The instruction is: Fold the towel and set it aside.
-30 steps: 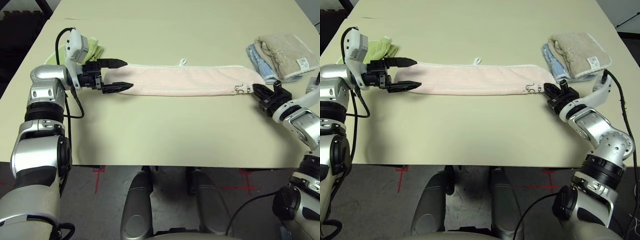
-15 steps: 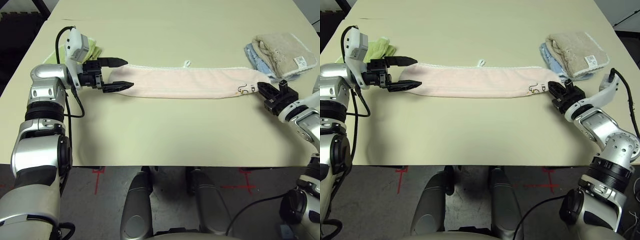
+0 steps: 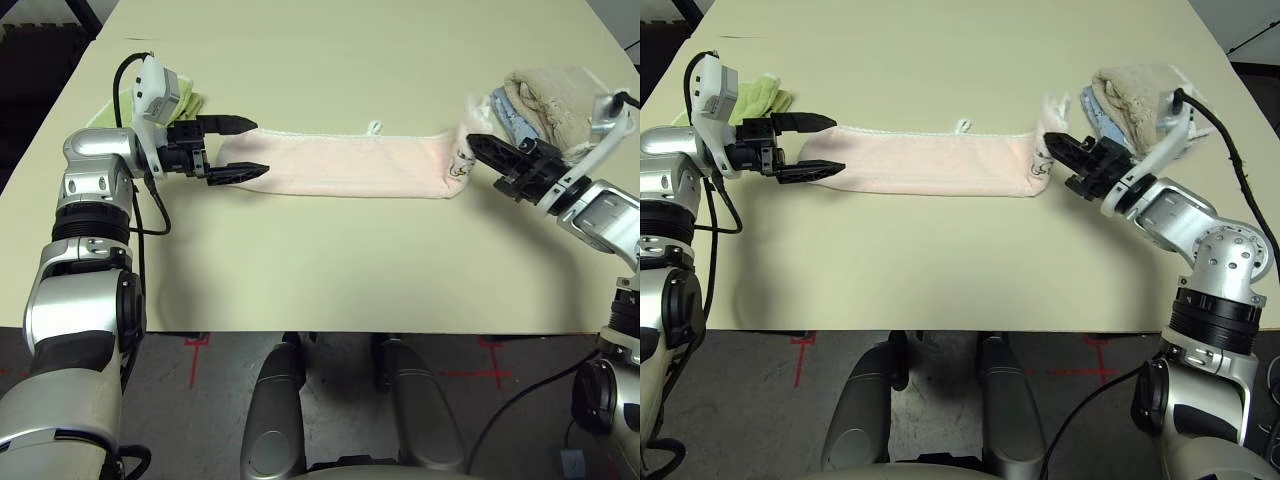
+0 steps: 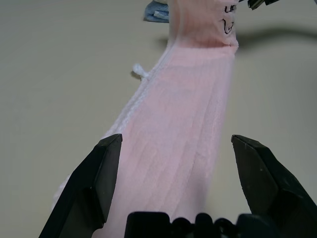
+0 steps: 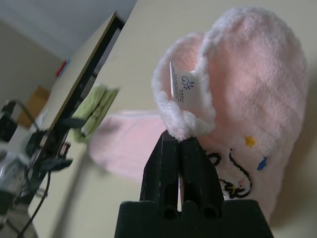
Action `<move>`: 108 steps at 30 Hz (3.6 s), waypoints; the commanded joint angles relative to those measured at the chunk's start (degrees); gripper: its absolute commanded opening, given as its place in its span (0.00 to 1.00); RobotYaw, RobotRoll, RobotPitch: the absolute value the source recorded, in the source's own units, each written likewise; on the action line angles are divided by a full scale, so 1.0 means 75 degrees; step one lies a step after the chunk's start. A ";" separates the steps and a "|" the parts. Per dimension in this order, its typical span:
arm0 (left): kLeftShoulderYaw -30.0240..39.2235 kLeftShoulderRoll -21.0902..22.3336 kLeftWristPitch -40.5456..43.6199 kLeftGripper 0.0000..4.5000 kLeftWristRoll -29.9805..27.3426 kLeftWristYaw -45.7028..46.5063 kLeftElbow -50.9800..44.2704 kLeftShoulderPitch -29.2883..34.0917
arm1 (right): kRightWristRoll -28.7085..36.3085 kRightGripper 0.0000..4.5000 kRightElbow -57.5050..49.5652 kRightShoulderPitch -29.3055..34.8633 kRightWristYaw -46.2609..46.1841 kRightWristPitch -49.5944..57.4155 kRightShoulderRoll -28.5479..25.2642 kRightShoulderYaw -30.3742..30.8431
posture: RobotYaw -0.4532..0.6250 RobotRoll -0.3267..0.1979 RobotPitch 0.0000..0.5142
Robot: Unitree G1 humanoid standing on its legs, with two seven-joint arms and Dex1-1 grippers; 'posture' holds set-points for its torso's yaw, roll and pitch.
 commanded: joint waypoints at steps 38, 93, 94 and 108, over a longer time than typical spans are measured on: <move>-0.0096 -0.0076 0.0008 1.00 -0.0042 0.0153 -0.0178 0.0028 | -0.2699 0.18 0.0016 -0.1038 0.0044 0.0932 0.1300 0.2331 | 0.38 0.62 0.53; 0.0234 -0.0048 0.0025 1.00 -0.0230 0.1037 -0.0176 0.0224 | -0.6738 0.99 0.6605 -0.1667 0.9880 -0.9615 -0.1424 0.2513 | 0.42 0.62 0.50; 0.0255 -0.0003 0.0113 1.00 -0.0230 0.1149 -0.0186 0.0245 | -0.6726 0.99 0.6570 -0.1648 0.9962 -0.9632 -0.1399 0.2515 | 0.42 0.62 0.50; 0.0426 0.1112 0.1885 1.00 -0.0391 0.1520 -0.0533 -0.0029 | -0.6499 0.99 0.6324 -0.1641 0.9382 -0.8812 -0.0852 0.2231 | 0.45 0.62 0.51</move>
